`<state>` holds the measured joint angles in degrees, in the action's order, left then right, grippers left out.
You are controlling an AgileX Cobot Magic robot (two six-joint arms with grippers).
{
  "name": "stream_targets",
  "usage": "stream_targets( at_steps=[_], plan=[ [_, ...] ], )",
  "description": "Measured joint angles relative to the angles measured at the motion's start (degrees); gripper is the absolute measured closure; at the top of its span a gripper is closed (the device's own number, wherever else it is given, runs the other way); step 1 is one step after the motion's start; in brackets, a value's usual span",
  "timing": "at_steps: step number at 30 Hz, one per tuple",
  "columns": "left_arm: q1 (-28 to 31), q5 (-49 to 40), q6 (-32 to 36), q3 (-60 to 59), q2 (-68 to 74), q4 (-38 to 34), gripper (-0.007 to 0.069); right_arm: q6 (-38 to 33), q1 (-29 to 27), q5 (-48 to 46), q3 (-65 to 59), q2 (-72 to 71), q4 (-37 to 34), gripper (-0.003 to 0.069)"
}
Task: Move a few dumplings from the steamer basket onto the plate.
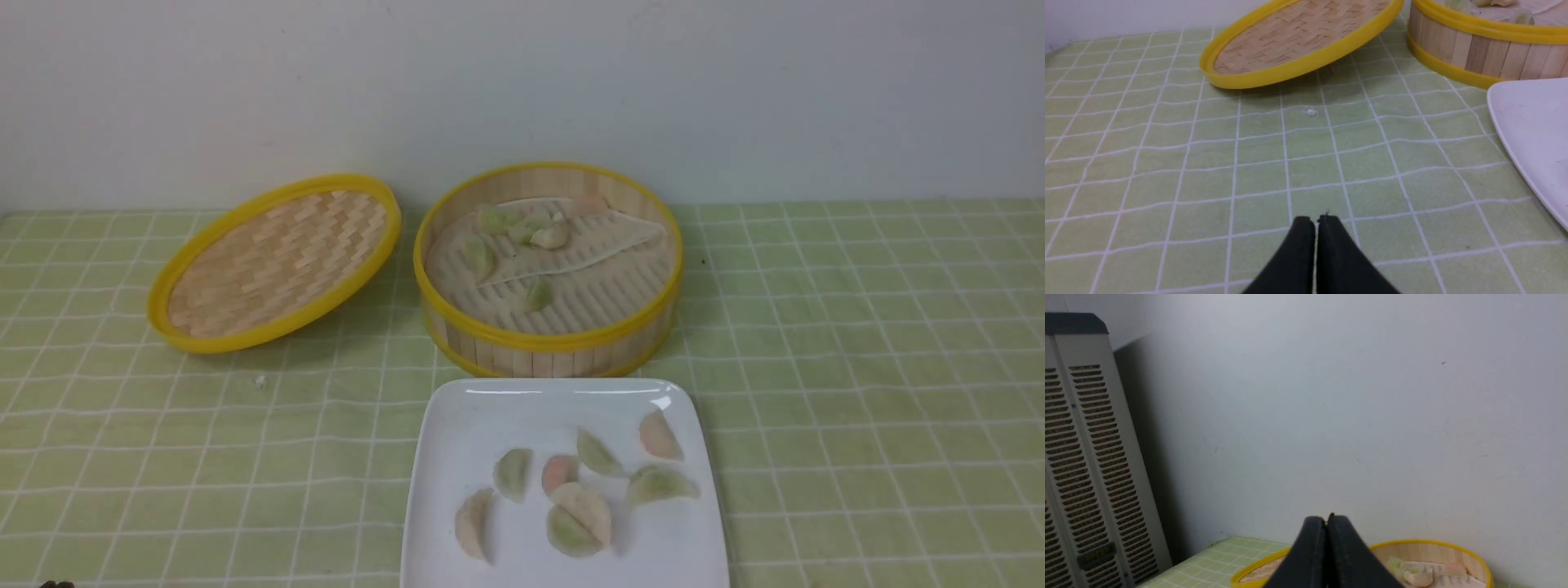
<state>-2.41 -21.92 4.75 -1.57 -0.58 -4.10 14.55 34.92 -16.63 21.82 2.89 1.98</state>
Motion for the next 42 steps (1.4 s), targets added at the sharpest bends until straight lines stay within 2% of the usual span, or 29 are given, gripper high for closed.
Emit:
stream_targets(
  at_steps=[6, 13, 16, 17, 18, 20, 22, 27, 31, 42],
  plan=[
    [0.0, 0.0, 0.0, 0.0, 0.0, 0.0, 0.0631, -7.6, 0.0, -0.1, -1.8, 0.0, -5.8, 0.0673],
    [0.0, 0.0, 0.0, 0.0, 0.0, 0.0, 0.0631, -9.3, -0.3, -0.5, -4.7, -1.7, -4.5, 0.0673],
    [0.0, 0.0, 0.0, 0.0, 0.0, 0.0, 0.0631, -9.5, -5.2, -0.8, -8.0, -3.4, -2.8, 0.0673],
    [0.0, 0.0, 0.0, 0.0, 0.0, 0.0, 0.0631, -9.5, -5.2, -0.8, -8.2, -3.4, -2.7, 0.0673],
    [0.0, 0.0, 0.0, 0.0, 0.0, 0.0, 0.0631, -9.5, -9.4, -1.1, -10.4, -3.5, -2.0, 0.0673],
    [0.0, 0.0, 0.0, 0.0, 0.0, 0.0, 0.0631, -9.6, -13.1, -1.7, -12.2, -3.5, -2.0, 0.0673],
    [0.0, 0.0, 0.0, 0.0, 0.0, 0.0, 0.0631, -9.6, -19.5, -2.5, -16.8, -3.5, -0.9, 0.0673],
    [0.0, 0.0, 0.0, 0.0, 0.0, 0.0, 0.0631, -9.6, -26.6, -3.9, -23.1, -3.5, -0.5, 0.0673],
    [0.0, 0.0, 0.0, 0.0, 0.0, 0.0, 0.0631, -9.6, -28.7, -4.6, -23.2, -3.5, -0.1, 0.0673],
    [0.0, 0.0, 0.0, 0.0, 0.0, 0.0, 0.0631, -9.7, -29.3, -4.9, -23.2, -3.5, 0.8, 0.0673]
  ],
)
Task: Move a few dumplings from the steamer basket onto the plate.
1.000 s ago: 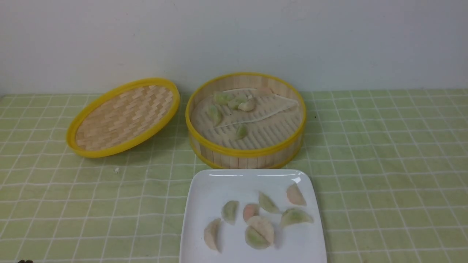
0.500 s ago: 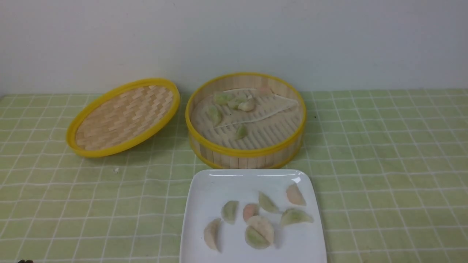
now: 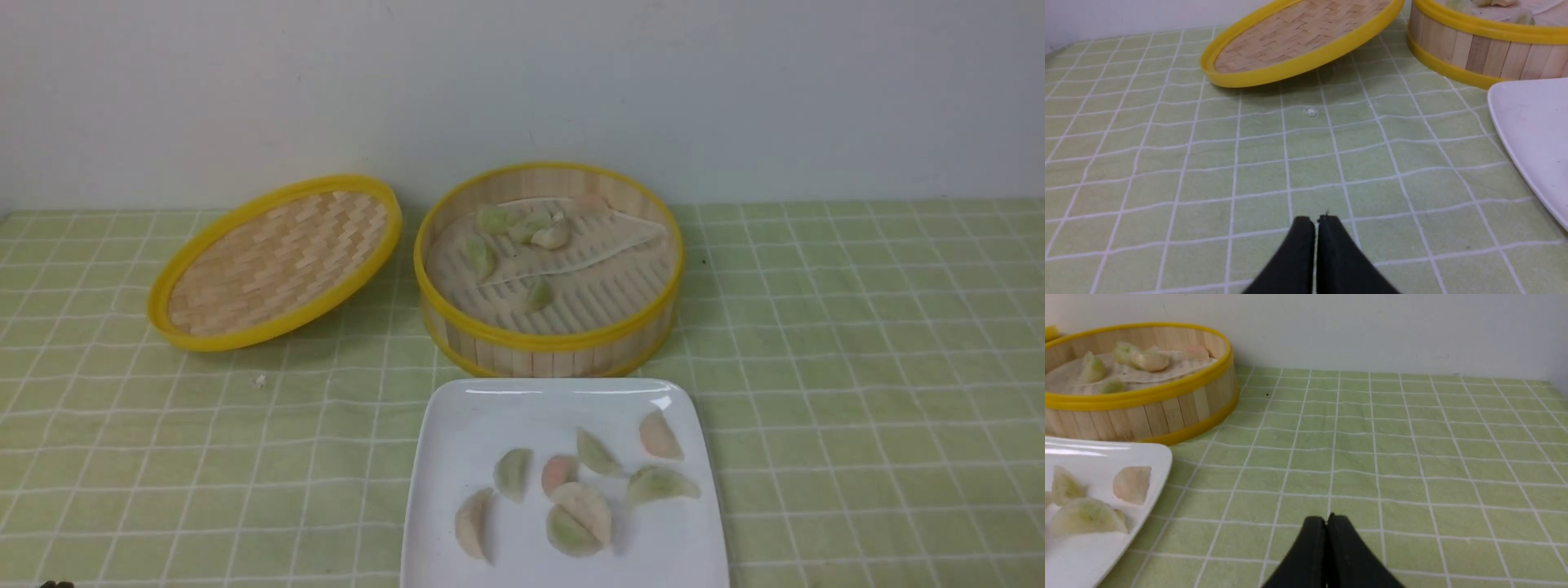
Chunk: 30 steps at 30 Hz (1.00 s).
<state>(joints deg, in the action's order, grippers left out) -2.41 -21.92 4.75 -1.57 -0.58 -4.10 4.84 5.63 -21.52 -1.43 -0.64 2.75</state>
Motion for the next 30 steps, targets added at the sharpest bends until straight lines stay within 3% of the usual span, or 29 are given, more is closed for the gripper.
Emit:
stream_targets(
  at_steps=[30],
  plan=[
    [0.0, 0.0, 0.0, 0.0, 0.0, 0.0, 0.0631, 1.3, 0.0, 0.0, 0.0, 0.0, 0.0, 0.0673]
  ],
)
